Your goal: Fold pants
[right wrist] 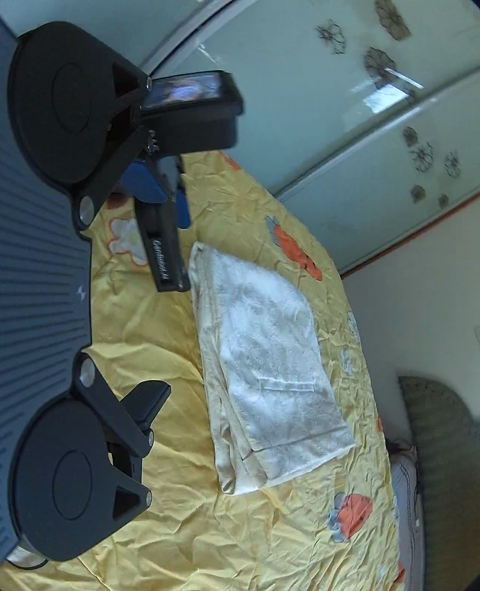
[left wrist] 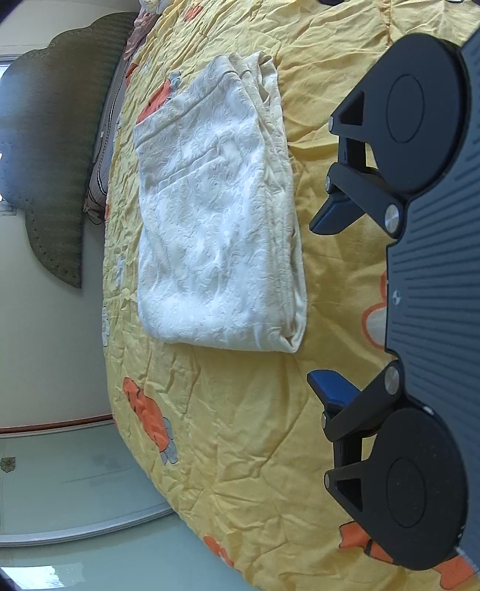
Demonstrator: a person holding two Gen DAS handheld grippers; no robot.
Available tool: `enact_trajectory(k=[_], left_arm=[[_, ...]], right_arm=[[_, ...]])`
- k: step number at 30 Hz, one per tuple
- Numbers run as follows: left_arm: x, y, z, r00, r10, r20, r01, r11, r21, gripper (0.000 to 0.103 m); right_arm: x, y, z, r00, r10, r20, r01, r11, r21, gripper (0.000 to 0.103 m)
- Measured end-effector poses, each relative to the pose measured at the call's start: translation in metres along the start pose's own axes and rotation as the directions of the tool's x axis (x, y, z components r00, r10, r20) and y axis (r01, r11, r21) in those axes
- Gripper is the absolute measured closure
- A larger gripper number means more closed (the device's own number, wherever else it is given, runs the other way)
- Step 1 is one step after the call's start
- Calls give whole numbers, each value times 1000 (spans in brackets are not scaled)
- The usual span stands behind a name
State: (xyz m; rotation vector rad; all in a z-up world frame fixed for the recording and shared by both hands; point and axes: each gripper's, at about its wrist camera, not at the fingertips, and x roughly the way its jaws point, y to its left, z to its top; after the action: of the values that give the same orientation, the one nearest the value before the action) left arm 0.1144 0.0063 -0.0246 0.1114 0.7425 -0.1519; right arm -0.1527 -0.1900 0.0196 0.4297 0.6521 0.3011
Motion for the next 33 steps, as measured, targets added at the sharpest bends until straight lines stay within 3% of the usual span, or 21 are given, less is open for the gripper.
enact_trajectory(k=[2, 4, 5, 9, 15, 21, 25, 33], left_arm=[[4, 2, -3, 1000, -9, -18, 8, 1000, -20, 20], [6, 4, -7, 1000, -3, -17, 3, 1000, -27, 20], [7, 4, -8, 1000, 5, -18, -6, 1000, -27, 20], [10, 5, -12, 1000, 18, -12, -18, 1000, -22, 18], [10, 5, -16, 1000, 25, 2, -25, 999, -21, 15], [12, 7, -21, 999, 46, 26, -45, 999, -30, 5], [13, 10, -25, 998, 59, 38, -57, 997, -53, 0], [12, 10, -27, 997, 66, 50, -63, 996, -61, 0]], right_arm=[[15, -8, 3, 990, -144, 11, 144, 989, -32, 0], [34, -18, 1, 954, -301, -1, 301, 952, -63, 0], [42, -25, -1, 944, -331, -6, 330, 942, -66, 0], [60, -39, -12, 943, -330, -30, 328, 942, -65, 0], [71, -39, -18, 927, -375, 6, 372, 918, -134, 0], [81, -43, -19, 910, -415, 26, 413, 895, -171, 0], [83, -44, -25, 908, -415, 55, 418, 888, -190, 0], [83, -43, -28, 908, -413, 72, 419, 888, -190, 0]])
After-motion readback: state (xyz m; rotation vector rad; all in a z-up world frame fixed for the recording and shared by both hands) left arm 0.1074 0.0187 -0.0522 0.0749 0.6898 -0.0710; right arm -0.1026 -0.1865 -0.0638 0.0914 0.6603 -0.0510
